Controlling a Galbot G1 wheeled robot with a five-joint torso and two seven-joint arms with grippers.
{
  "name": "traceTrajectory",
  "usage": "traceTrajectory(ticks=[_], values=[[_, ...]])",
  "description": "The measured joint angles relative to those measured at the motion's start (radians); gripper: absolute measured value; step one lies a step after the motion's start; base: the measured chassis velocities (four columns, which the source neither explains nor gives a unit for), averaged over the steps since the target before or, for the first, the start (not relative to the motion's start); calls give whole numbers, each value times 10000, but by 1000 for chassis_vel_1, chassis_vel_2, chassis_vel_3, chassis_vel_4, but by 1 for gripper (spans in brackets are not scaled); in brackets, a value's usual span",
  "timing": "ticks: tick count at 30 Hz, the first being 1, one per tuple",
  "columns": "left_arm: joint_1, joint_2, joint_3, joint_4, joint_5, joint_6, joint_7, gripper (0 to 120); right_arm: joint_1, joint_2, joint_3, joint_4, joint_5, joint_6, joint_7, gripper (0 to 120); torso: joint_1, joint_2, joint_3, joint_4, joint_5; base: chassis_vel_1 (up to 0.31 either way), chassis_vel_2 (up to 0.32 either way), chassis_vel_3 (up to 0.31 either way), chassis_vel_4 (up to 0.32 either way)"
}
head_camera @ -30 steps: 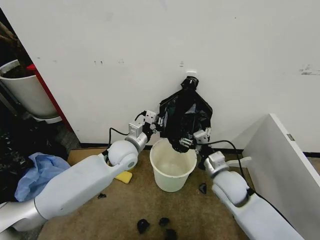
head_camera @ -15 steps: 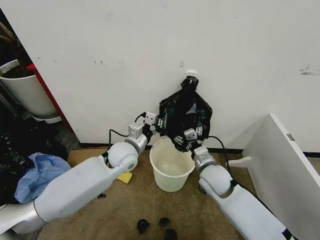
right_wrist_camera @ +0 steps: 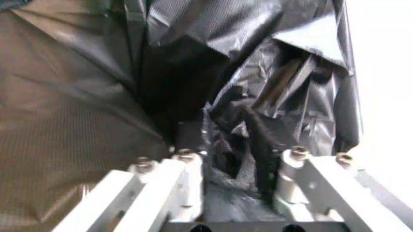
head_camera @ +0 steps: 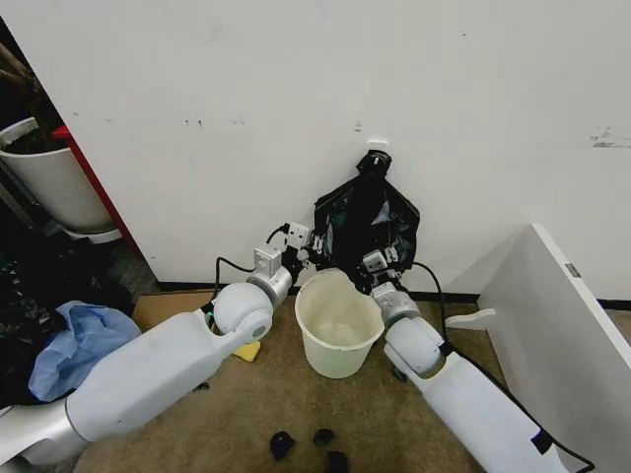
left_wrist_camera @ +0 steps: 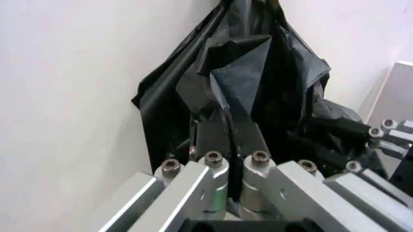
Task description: Place the garbage bag over the trash bin.
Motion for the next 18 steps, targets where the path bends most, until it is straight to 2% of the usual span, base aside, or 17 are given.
traceTrajectory(ticks=[1, 5, 12, 18], values=[[0, 0, 0, 0, 0, 0, 0, 0, 0, 0, 0, 0, 0, 0, 0, 19, 0, 0, 0, 0, 0, 0, 0, 0, 0], [25, 31, -47, -35, -4, 0, -7, 0, -5, -86, 29, 257, 1360, -418, 338, 1, 0, 0, 0, 0, 0, 0, 0, 0, 0], [21, 2, -52, -84, -6, 0, -34, 0, -41, -172, 309, 518, 2258, -513, 537, 0, 0, 0, 0, 1, 0, 0, 0, 0, 0], [396, 184, -445, -497, -10, -8, -71, 0, -815, -467, 1109, 1858, 4521, 993, -151, 0, 0, 0, 0, -1, 1, 0, 0, 0, 0]])
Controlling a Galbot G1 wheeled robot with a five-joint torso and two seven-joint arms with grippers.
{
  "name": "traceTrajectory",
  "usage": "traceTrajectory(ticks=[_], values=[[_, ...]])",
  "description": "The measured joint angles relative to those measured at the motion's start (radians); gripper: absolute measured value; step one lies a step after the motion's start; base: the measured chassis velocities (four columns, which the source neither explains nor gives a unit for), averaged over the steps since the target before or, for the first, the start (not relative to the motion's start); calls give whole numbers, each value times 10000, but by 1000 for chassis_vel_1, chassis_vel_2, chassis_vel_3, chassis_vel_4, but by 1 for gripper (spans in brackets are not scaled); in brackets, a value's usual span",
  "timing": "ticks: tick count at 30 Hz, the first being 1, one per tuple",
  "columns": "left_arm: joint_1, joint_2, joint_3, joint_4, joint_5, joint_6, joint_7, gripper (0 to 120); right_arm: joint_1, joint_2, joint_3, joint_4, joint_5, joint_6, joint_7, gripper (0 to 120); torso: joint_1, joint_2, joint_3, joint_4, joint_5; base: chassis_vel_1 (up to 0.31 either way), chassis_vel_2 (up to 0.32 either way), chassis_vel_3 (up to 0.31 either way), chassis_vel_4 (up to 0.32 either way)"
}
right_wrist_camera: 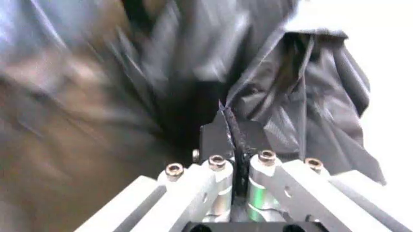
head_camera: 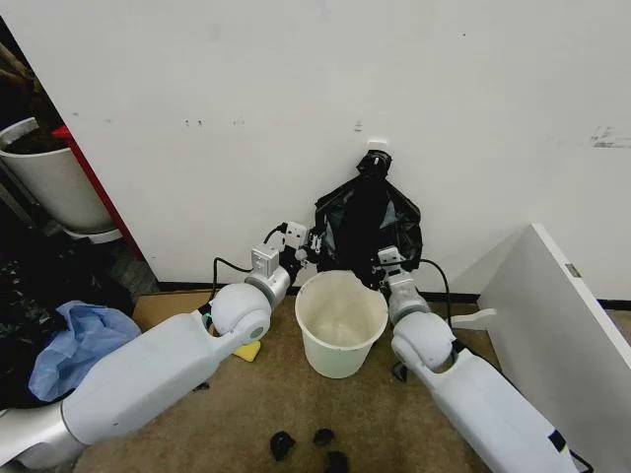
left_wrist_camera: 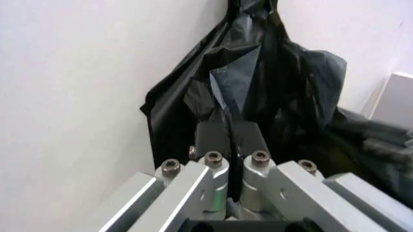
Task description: Place the garbage bag over the trash bin.
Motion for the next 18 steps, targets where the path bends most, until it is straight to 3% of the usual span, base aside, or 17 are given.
traceTrajectory(ticks=[5, 11, 18], values=[[772, 348, -933, -871, -53, -33, -26, 0, -963, -381, 811, 1926, 2903, 1300, -1481, 0, -2, 0, -1, 0, -2, 0, 0, 0, 0], [1756, 868, -2113, -1852, -206, -100, -17, 0, -1605, -335, 1586, 3343, 5228, 1574, -1782, 0, -2, 0, -2, -1, -2, 0, 0, 0, 0], [3695, 1524, -3748, -3258, -311, -183, 95, 0, -2217, -331, 2008, 4083, 6176, 1619, -1857, 0, -2, 1, -2, -1, -1, 0, 0, 0, 0]])
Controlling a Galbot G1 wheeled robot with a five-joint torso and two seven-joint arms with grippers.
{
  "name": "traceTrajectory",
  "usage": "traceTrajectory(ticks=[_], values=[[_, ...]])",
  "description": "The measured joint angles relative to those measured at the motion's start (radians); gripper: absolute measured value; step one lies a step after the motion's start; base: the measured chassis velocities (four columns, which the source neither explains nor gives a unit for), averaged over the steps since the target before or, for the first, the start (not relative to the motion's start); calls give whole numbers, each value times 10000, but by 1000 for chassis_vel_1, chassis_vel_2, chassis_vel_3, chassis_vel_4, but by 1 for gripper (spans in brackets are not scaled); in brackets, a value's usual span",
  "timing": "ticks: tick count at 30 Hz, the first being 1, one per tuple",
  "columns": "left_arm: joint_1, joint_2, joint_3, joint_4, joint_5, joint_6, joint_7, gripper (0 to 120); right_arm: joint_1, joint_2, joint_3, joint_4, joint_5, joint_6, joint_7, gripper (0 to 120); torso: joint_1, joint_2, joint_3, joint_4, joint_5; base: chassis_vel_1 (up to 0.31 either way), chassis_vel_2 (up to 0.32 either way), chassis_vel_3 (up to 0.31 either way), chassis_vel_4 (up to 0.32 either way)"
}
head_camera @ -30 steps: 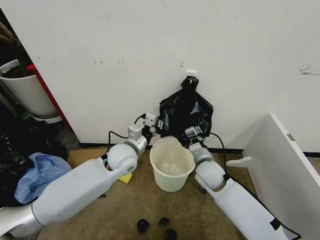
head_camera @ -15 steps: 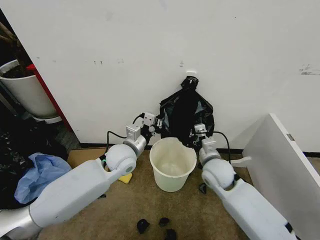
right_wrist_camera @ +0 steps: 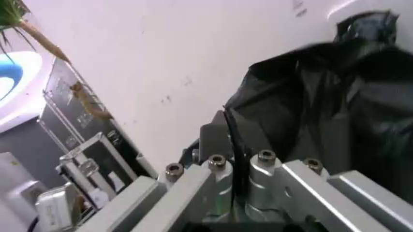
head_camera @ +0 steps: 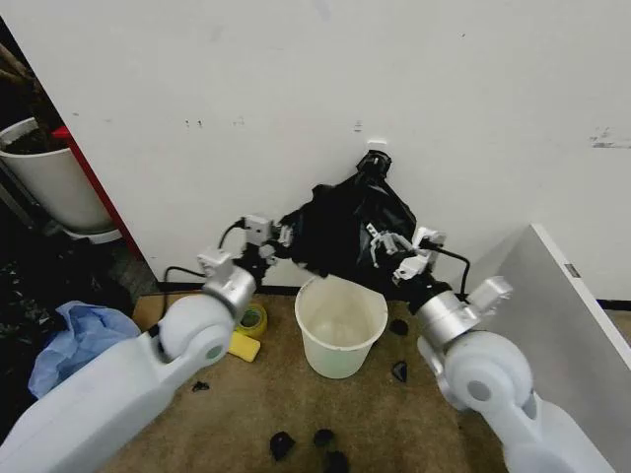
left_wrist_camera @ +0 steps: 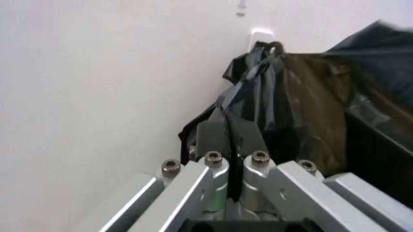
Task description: Place the garbage bag over the trash bin.
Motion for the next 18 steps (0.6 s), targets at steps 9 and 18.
traceTrajectory(ticks=[9, 18], values=[[1999, 579, -959, -1242, 408, -132, 64, 0, -344, 279, -269, 247, 141, -77, 67, 0, 0, 0, 1, 2, -1, 0, 0, 0, 0], [1673, 36, -872, -218, 619, -360, 45, 0, 143, 757, -697, -1330, -361, 57, -94, 0, 3, -4, 4, 2, 1, 0, 0, 0, 0]])
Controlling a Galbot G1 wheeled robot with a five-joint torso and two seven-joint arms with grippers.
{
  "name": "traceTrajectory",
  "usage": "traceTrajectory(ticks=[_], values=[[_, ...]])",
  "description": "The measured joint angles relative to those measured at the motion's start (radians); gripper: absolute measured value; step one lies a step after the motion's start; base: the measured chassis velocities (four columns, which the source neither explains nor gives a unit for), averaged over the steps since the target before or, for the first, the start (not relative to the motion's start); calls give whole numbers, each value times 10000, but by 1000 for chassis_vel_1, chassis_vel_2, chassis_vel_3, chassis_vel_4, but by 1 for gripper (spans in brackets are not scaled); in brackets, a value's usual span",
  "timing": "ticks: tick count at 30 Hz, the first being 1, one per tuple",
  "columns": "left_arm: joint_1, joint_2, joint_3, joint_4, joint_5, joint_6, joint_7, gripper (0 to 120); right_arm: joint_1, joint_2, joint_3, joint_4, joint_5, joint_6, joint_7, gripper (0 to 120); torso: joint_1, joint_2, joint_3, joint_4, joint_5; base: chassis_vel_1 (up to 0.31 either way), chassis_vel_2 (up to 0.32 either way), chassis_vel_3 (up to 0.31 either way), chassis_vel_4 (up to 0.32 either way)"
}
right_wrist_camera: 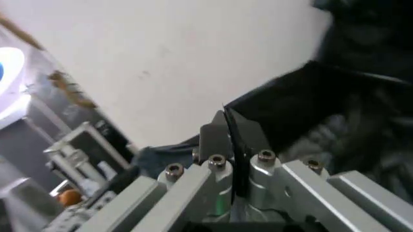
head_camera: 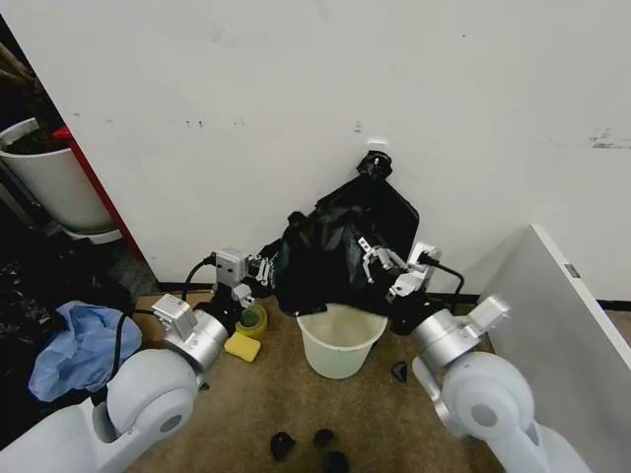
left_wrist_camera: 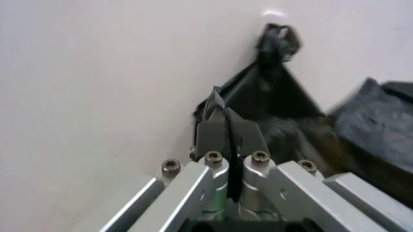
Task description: Place the garbage bag over the trash bin.
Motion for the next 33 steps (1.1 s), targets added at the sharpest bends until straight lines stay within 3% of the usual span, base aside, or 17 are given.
traceTrajectory(ticks=[13, 22, 28, 33], values=[[-1248, -1272, 629, 1727, 457, -431, -95, 0, 1744, 632, -432, -1863, 332, 217, 126, 0, 0, 0, -1, 2, 0, 0, 0, 0, 0], [-1575, -2379, 1380, 2595, 593, -488, -173, 0, 1097, 183, 42, -2103, 19, 396, -43, 0, 0, 0, -1, -2, 0, 0, 0, 0, 0], [-2169, -2590, 2082, 2829, 589, -481, -218, 0, 821, -200, 372, -1728, 67, 397, -25, 0, 0, 2, -2, -3, 0, 0, 0, 0, 0], [-1966, -2728, 2198, 3177, 590, -554, -230, 0, 337, -41, 290, -1800, -312, 428, -150, 0, -2, 3, -3, -2, 0, 0, 0, 0, 0]])
